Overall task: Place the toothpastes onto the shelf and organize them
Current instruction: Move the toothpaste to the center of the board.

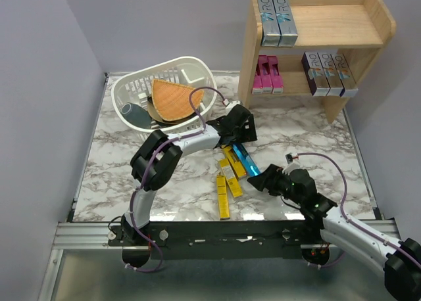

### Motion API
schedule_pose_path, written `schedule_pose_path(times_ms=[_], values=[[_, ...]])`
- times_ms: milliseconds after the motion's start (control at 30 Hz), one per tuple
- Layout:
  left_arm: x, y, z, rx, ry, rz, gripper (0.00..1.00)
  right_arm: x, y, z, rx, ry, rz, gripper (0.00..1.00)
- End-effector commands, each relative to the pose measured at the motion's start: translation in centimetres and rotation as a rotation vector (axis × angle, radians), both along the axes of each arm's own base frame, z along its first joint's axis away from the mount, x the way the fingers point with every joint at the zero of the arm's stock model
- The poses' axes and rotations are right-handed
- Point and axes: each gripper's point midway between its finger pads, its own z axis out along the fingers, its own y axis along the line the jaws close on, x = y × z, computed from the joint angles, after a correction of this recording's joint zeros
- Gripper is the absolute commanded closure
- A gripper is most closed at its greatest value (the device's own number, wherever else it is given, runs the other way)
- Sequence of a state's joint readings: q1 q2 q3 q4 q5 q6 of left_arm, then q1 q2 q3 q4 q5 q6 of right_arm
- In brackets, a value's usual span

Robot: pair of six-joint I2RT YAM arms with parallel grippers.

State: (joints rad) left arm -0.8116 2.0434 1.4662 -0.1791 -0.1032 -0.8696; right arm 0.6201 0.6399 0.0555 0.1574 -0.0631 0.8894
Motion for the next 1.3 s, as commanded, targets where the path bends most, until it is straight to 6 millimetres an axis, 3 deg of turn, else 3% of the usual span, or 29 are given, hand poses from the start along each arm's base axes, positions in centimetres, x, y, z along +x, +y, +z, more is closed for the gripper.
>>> schedule_pose_path(times_ms=[0, 367, 533, 633, 900, 1133, 1267], values=[[0.1, 1.6, 2.8, 0.050, -0.024, 0.071, 0.01, 1.1, -0.6, 1.1, -0.038, -0.058, -0.032, 0.08], [0.3, 3.5, 5.2, 0.086, -0.080, 0.114, 0.01, 1.2, -0.8, 0.7, -0.098, -0.038, -0.020, 0.08], [-0.2, 5.0, 7.5, 0.091, -0.115, 0.135, 0.01, 1.8, -2.9, 0.6, -0.161, -0.043, -0.122, 0.08], [-1.0, 5.3, 7.6, 0.090, -0.098, 0.138, 0.01, 1.9, -3.6, 1.0, -0.169, -0.058, -0.152, 0.07], [-3.0, 3.3, 6.1, 0.081, -0.036, 0.132, 0.03, 2.8, -6.0, 1.4, -0.204, -0.107, -0.281, 0.07], [-3.3, 2.1, 3.1, 0.149, 0.027, 0.144, 0.19, 2.8, -6.3, 1.6, -0.181, -0.150, -0.296, 0.07], [-3.4, 1.9, 1.9, 0.194, 0.053, 0.145, 0.23, 2.9, -6.5, 2.0, -0.170, -0.175, -0.305, 0.07]])
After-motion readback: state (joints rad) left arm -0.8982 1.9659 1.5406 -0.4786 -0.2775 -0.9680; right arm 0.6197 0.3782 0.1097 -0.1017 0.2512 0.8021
